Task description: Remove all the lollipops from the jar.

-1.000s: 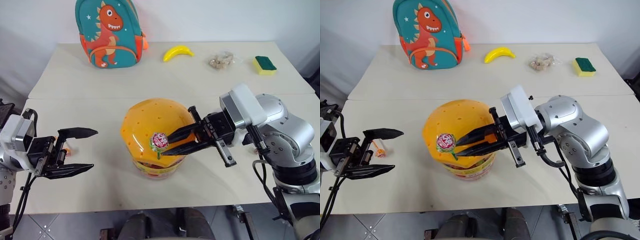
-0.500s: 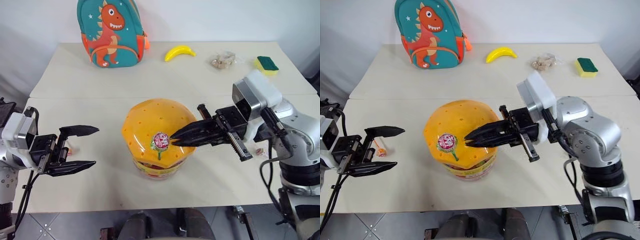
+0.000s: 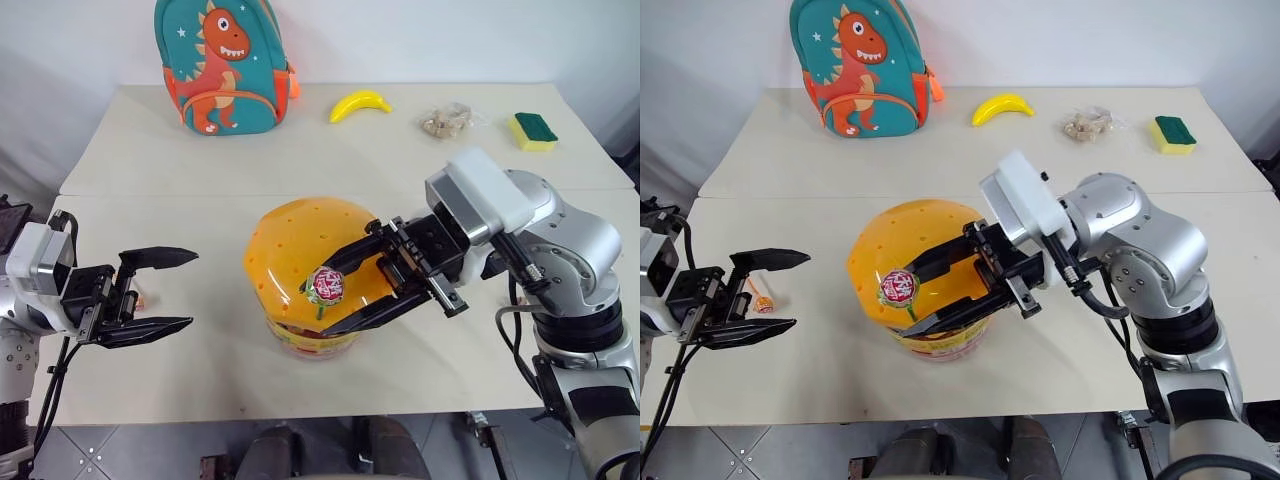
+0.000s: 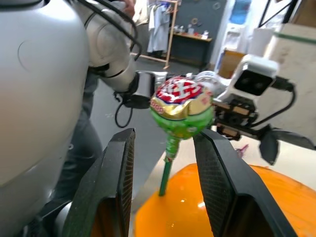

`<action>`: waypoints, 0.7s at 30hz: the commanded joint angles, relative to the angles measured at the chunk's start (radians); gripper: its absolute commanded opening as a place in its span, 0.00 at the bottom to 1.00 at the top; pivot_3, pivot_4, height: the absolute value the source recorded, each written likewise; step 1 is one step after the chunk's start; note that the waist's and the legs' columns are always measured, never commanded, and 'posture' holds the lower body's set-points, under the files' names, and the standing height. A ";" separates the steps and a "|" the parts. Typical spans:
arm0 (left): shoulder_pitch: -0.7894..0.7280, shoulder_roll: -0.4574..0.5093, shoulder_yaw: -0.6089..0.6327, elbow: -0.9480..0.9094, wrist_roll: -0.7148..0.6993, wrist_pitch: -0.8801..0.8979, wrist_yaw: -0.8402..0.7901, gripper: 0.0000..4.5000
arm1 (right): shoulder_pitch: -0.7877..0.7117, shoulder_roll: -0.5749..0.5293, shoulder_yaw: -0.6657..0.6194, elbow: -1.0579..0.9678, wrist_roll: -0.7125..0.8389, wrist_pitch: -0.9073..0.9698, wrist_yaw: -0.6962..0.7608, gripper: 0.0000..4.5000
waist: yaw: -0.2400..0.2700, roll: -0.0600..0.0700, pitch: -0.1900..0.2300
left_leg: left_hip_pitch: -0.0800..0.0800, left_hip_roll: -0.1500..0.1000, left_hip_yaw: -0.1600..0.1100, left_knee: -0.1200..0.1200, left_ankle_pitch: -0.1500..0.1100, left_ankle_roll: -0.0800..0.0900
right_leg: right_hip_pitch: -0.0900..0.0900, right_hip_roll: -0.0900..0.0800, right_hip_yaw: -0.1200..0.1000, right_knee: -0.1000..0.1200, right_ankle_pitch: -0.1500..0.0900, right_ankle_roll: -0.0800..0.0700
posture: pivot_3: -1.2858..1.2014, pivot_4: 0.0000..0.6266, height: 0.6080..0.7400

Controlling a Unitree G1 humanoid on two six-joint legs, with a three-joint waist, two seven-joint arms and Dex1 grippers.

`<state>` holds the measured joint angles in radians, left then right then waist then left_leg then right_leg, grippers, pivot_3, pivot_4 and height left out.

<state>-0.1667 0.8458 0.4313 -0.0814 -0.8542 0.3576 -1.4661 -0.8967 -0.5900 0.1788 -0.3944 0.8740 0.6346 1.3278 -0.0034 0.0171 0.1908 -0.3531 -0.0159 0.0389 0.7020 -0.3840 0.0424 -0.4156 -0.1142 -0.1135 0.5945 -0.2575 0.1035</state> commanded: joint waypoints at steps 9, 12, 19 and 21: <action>-0.038 -0.029 0.028 -0.062 -0.077 0.021 0.034 1.00 | -0.006 0.019 -0.079 0.076 0.039 0.002 0.016 0.01 | -0.007 0.000 0.000 | 0.000 0.000 0.000 0.000 0.000 0.000 | 0.000 0.000 0.000 0.000 0.000 0.000 | 0.52 0.24 1.00; -0.051 -0.031 0.043 -0.096 -0.124 0.056 0.067 1.00 | -0.016 0.041 -0.163 0.107 0.124 0.028 -0.037 0.01 | -0.003 0.000 0.000 | 0.000 0.000 0.000 0.000 0.000 0.000 | 0.000 0.000 0.000 0.000 0.000 0.000 | 0.52 0.24 1.00; -0.070 -0.033 0.045 -0.174 -0.172 0.100 0.123 1.00 | -0.034 -0.062 -0.407 0.199 0.281 0.162 -0.254 0.01 | 0.001 0.000 0.000 | 0.000 0.000 -0.001 0.000 0.000 0.000 | 0.000 -0.001 0.000 0.000 0.000 0.000 | 0.52 0.24 1.00; -0.061 -0.026 0.044 -0.191 -0.161 0.097 0.125 1.00 | 0.000 -0.182 -0.462 0.279 0.194 0.153 -0.256 0.01 | 0.005 0.000 0.000 | -0.001 0.000 -0.001 0.000 0.000 0.000 | 0.000 -0.001 -0.001 -0.001 0.000 0.000 | 0.52 0.24 1.00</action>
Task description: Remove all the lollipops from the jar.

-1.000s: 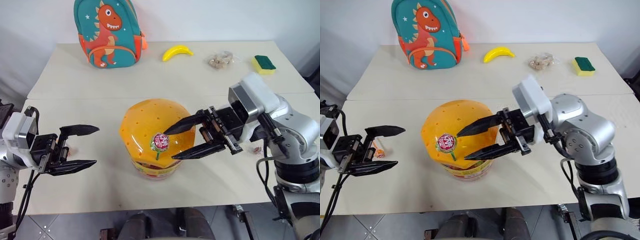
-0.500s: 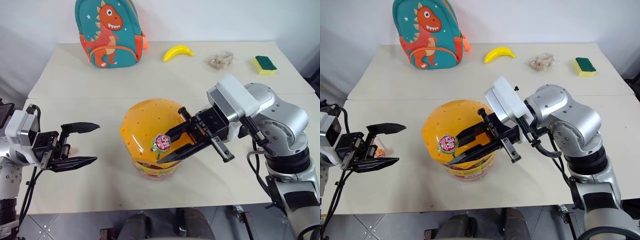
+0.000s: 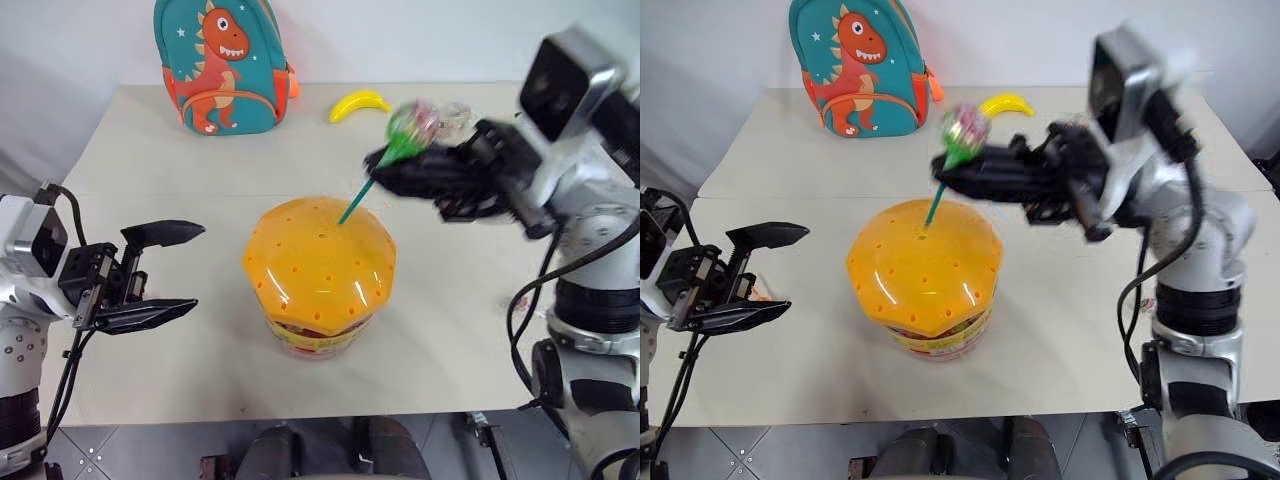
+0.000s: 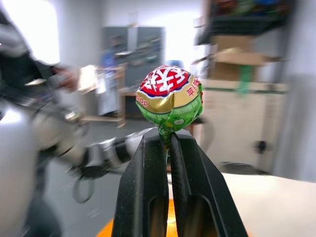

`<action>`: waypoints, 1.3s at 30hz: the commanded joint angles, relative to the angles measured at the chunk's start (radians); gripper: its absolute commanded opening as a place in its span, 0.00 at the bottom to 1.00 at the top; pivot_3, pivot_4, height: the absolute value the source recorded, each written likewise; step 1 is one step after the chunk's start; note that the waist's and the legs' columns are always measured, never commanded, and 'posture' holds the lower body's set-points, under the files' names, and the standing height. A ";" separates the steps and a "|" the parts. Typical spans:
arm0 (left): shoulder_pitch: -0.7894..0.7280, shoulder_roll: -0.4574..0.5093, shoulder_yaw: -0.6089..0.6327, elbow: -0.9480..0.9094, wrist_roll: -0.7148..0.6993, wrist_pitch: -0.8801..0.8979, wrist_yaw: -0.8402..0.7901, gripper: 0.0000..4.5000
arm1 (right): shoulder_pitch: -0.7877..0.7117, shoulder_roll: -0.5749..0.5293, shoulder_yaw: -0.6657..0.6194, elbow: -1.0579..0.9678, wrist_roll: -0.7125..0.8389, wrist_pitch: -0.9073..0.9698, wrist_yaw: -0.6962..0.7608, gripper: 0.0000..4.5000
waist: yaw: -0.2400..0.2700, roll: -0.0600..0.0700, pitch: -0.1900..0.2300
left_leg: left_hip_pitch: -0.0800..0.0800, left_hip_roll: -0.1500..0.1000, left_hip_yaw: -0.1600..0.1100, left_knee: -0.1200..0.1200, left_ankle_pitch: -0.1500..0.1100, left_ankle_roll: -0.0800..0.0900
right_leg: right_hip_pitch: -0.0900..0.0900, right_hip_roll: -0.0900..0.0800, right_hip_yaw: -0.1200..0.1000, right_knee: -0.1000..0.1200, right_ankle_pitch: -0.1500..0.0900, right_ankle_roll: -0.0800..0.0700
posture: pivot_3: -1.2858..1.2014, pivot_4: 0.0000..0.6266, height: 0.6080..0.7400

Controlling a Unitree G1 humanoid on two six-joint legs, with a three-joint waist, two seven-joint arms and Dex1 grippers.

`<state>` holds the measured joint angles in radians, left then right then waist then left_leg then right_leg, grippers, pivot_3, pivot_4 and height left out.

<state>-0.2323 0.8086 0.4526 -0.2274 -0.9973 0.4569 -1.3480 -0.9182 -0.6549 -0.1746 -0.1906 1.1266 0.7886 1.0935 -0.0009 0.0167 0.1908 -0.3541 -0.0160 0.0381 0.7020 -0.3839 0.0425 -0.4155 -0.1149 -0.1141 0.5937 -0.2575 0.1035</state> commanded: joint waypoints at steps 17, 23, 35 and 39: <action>0.136 0.049 -0.017 -0.044 0.166 -0.131 -0.108 1.00 | 0.585 -0.580 0.054 0.732 -0.891 -0.477 0.017 0.01 | -0.020 0.004 0.002 | 0.005 0.002 0.013 -0.001 0.001 0.001 | 0.001 0.002 0.003 0.000 0.000 0.001 | 0.52 0.24 1.00; 0.193 0.063 0.017 -0.044 0.182 -0.132 -0.085 1.00 | 0.605 -0.543 0.031 0.784 -0.909 -0.537 0.035 0.25 | -0.022 0.006 0.002 | 0.004 0.002 0.010 -0.001 0.000 0.000 | 0.001 0.002 0.005 -0.001 0.000 0.001 | 0.52 0.24 1.00; 0.247 0.057 0.088 0.024 0.240 -0.154 0.017 1.00 | 0.737 -0.430 -0.309 0.617 -0.601 -0.773 0.328 0.99 | -0.001 0.006 0.002 | 0.004 0.002 0.009 -0.001 0.000 0.000 | 0.002 0.002 0.004 -0.002 0.000 0.001 | 0.52 0.24 1.00; 0.263 0.057 0.101 0.042 0.279 -0.162 0.079 1.00 | 0.780 -0.362 -0.327 0.361 -0.483 -0.653 0.308 0.99 | 0.000 0.006 0.002 | 0.004 0.002 0.008 -0.001 0.000 0.000 | 0.002 0.001 0.004 -0.001 0.000 0.001 | 0.52 0.24 1.00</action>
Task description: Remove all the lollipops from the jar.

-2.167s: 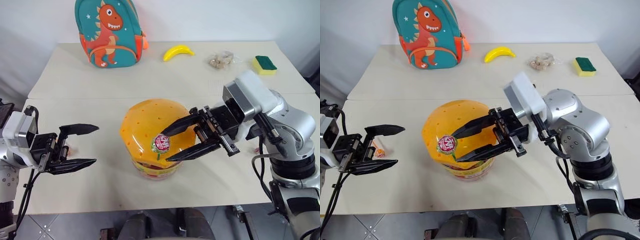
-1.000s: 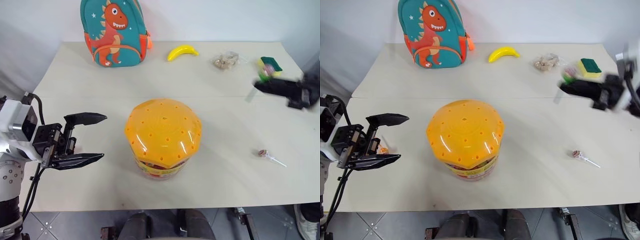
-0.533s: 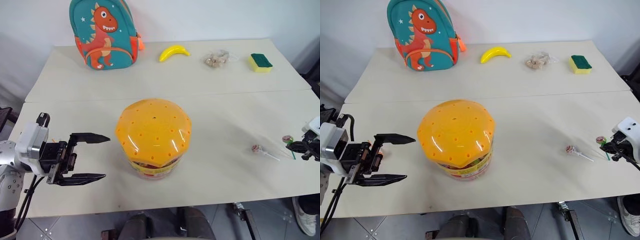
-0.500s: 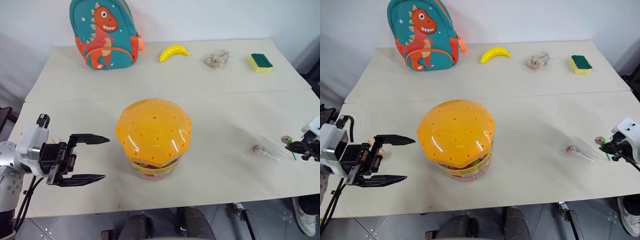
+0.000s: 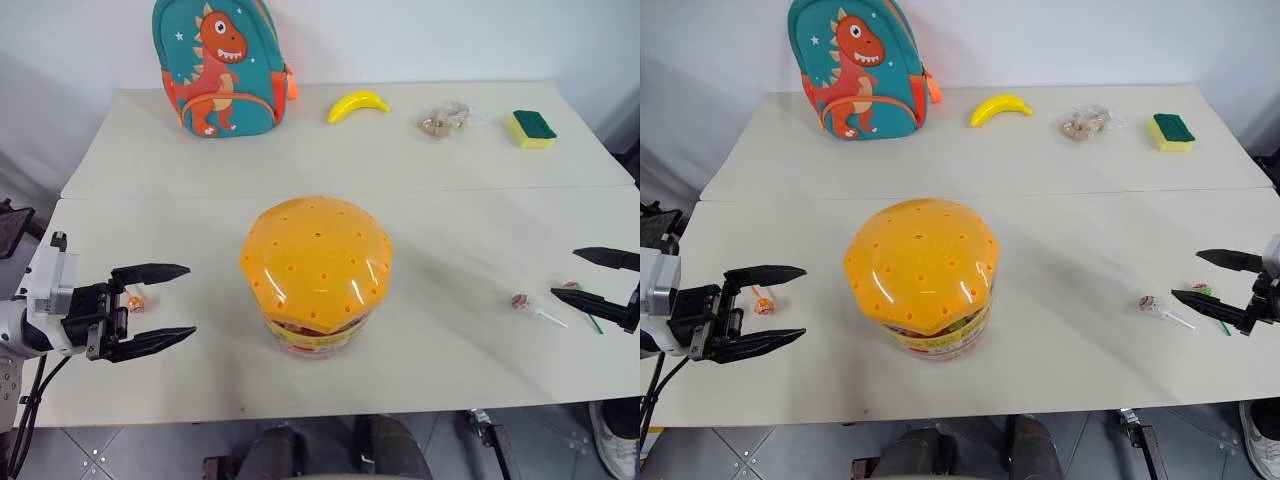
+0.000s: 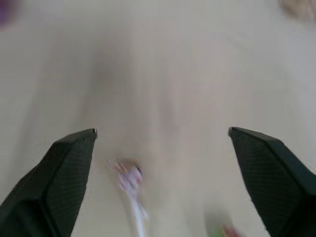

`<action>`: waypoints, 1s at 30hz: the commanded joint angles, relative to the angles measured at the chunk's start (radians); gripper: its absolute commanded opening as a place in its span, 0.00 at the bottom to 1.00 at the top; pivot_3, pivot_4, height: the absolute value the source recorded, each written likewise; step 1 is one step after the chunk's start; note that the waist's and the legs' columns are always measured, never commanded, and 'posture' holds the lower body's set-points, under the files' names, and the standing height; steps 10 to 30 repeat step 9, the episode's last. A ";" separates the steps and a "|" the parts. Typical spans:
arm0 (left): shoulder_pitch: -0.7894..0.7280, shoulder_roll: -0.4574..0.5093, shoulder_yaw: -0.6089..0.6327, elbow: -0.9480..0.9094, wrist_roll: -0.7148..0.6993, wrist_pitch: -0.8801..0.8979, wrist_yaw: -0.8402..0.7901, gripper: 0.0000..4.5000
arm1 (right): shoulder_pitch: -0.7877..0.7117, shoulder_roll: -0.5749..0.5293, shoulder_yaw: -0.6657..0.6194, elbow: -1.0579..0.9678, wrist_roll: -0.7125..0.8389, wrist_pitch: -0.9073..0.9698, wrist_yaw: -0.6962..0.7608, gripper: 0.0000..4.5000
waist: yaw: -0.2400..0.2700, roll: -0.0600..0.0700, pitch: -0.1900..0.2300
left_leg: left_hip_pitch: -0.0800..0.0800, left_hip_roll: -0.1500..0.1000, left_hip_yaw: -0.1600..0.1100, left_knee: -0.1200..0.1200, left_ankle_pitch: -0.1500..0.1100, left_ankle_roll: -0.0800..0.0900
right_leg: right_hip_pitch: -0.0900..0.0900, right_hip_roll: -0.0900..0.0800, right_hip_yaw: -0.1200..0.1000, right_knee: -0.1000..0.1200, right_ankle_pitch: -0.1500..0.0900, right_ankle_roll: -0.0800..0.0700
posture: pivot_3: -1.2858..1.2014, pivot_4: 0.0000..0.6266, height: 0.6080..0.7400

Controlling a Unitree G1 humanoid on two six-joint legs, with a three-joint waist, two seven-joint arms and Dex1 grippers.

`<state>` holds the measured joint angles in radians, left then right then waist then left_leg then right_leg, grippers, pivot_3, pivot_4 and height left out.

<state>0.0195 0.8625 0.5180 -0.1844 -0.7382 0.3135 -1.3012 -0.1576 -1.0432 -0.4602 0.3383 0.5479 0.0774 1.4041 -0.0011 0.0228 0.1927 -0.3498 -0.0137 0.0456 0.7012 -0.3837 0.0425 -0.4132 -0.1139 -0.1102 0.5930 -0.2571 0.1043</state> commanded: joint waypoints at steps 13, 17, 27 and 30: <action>-0.057 -0.028 -0.001 0.053 0.110 -0.130 0.112 1.00 | 0.020 0.239 0.112 -0.549 0.089 -0.091 -0.026 0.99 | 0.006 0.000 0.000 | -0.001 -0.001 -0.002 0.000 0.000 -0.001 | 0.000 -0.001 -0.001 0.000 0.000 0.000 | 0.52 0.24 1.00; -0.057 -0.028 -0.001 0.053 0.110 -0.130 0.112 1.00 | 0.020 0.239 0.112 -0.549 0.089 -0.091 -0.026 0.99 | 0.006 0.000 0.000 | -0.001 -0.001 -0.002 0.000 0.000 -0.001 | 0.000 -0.001 -0.001 0.000 0.000 0.000 | 0.52 0.24 1.00; -0.057 -0.028 -0.001 0.053 0.110 -0.130 0.112 1.00 | 0.020 0.239 0.112 -0.549 0.089 -0.091 -0.026 0.99 | 0.006 0.000 0.000 | -0.001 -0.001 -0.002 0.000 0.000 -0.001 | 0.000 -0.001 -0.001 0.000 0.000 0.000 | 0.52 0.24 1.00; -0.057 -0.028 -0.001 0.053 0.110 -0.130 0.112 1.00 | 0.020 0.239 0.112 -0.549 0.089 -0.091 -0.026 0.99 | 0.006 0.000 0.000 | -0.001 -0.001 -0.002 0.000 0.000 -0.001 | 0.000 -0.001 -0.001 0.000 0.000 0.000 | 0.52 0.24 1.00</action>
